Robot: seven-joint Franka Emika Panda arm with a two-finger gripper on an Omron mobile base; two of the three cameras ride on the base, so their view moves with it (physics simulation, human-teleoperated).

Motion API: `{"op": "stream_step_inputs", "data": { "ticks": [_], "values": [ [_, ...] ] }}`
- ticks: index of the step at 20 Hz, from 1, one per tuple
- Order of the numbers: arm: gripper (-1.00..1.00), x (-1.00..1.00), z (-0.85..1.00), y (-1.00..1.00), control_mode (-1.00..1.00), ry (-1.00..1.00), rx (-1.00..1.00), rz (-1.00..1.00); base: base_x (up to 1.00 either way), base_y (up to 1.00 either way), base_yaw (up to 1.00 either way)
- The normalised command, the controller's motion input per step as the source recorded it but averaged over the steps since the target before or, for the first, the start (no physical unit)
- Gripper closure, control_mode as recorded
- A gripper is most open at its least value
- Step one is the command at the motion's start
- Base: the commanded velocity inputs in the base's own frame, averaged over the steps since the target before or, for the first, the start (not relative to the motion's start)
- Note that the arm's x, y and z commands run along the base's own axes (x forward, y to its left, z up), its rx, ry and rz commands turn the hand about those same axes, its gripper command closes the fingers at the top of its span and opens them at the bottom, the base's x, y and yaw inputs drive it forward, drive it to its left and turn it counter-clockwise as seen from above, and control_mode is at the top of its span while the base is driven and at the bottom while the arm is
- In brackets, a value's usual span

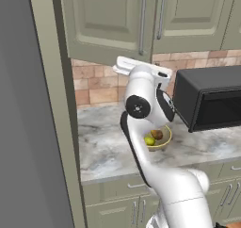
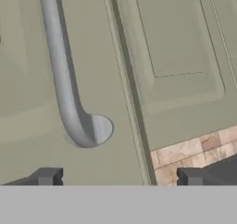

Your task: Open the cabinet. Pick the pear and pear from the cabinet and place them into the bowl. Then close the cabinet.

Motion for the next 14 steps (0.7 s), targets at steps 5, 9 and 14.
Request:
{"op": "stream_step_inputs", "data": {
  "ticks": [5,9,14],
  "values": [
    [-1.0,1.0,-0.07,-0.46,-1.0,0.07,0.07,-0.1,0.0,0.0,0.0],
    [-1.0,1.0,0.0,-0.46,-1.0,0.0,0.04,-0.12,0.0,0.0,0.0],
    [-1.0,0.93,0.11,-0.65,-1.0,0.0,0.04,-0.19,0.0,0.0,0.0]
  ]
}}
